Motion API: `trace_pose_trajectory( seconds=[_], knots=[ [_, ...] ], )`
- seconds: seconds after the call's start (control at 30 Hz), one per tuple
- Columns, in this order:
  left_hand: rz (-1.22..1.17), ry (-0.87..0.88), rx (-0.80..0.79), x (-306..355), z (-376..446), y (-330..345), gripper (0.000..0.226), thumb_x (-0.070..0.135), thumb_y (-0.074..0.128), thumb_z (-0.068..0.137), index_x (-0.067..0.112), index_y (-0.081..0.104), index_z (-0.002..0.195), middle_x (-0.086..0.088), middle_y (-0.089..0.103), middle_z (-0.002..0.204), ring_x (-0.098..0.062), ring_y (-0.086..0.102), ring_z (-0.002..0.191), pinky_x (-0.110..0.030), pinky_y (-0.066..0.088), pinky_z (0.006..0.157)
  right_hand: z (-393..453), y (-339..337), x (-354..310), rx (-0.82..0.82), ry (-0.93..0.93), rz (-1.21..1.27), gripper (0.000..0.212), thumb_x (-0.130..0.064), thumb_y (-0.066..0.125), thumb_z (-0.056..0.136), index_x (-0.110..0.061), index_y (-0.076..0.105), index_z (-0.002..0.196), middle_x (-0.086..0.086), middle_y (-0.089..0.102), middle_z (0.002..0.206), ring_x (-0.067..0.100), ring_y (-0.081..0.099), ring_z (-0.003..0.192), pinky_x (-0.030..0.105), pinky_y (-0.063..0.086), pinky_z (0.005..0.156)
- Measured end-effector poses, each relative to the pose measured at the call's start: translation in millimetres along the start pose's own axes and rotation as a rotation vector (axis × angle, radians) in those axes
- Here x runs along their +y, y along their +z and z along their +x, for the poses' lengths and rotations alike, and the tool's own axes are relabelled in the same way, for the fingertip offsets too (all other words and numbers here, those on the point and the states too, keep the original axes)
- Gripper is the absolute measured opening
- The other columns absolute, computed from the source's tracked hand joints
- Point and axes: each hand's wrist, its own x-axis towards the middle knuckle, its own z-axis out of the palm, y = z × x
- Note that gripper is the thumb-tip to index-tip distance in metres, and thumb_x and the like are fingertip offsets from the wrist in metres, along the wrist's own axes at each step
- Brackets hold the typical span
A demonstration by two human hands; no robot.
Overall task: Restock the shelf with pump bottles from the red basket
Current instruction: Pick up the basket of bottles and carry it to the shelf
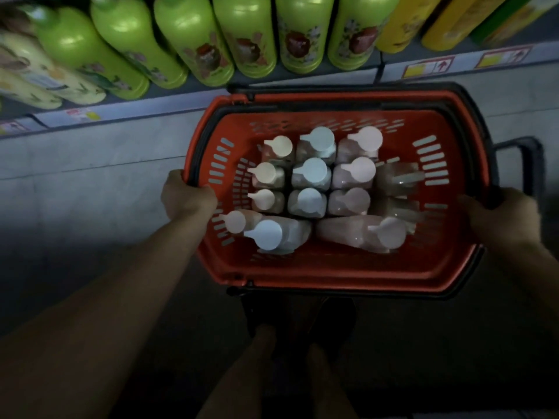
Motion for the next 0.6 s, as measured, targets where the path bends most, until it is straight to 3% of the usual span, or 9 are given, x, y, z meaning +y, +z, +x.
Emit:
trace_pose_trajectory(
  seconds=[0.1, 0.33, 0.47, 0.6],
  knots=[
    [0.019, -0.017, -0.007, -8, 2, -12, 0.027, 0.010, 0.064, 0.088, 0.014, 0.065, 0.114, -0.008, 0.071, 0.109, -0.027, 0.069, 0.099, -0.040, 0.059, 0.085, -20, 5, 2, 0.004, 0.006, -0.012, 0.034, -0.020, 0.068, 0.097, 0.006, 0.066, 0.119, 0.026, 0.069, 0.100, 0.032, 0.066, 0.080, 0.036, 0.048, 0.078],
    [0.077, -0.090, -0.045, -35, -1, -72, 0.028, 0.010, 0.064, 0.085, 0.009, 0.068, 0.113, -0.012, 0.073, 0.107, -0.031, 0.072, 0.098, -0.044, 0.061, 0.086, -71, 4, -16, -0.073, 0.046, -0.074, 0.035, -0.023, 0.068, 0.097, 0.006, 0.067, 0.117, 0.020, 0.061, 0.089, 0.028, 0.057, 0.076, 0.041, 0.051, 0.076],
    [0.068, -0.169, -0.024, -56, -9, -120, 0.037, 0.012, 0.064, 0.083, 0.012, 0.067, 0.120, -0.012, 0.071, 0.114, -0.033, 0.069, 0.105, -0.037, 0.057, 0.086, -112, 0, -41, -0.113, 0.054, -0.098, 0.020, -0.027, 0.070, 0.096, -0.009, 0.069, 0.104, 0.016, 0.065, 0.090, 0.036, 0.066, 0.084, 0.046, 0.056, 0.078],
    [0.039, -0.211, 0.019, -78, -15, -173, 0.040, 0.017, 0.063, 0.080, 0.011, 0.068, 0.119, -0.013, 0.073, 0.113, -0.034, 0.071, 0.104, -0.046, 0.060, 0.091, -146, -3, -72, -0.117, 0.075, -0.084, 0.033, -0.029, 0.073, 0.093, -0.006, 0.069, 0.117, 0.016, 0.070, 0.102, 0.030, 0.065, 0.087, 0.044, 0.056, 0.082]
  ],
)
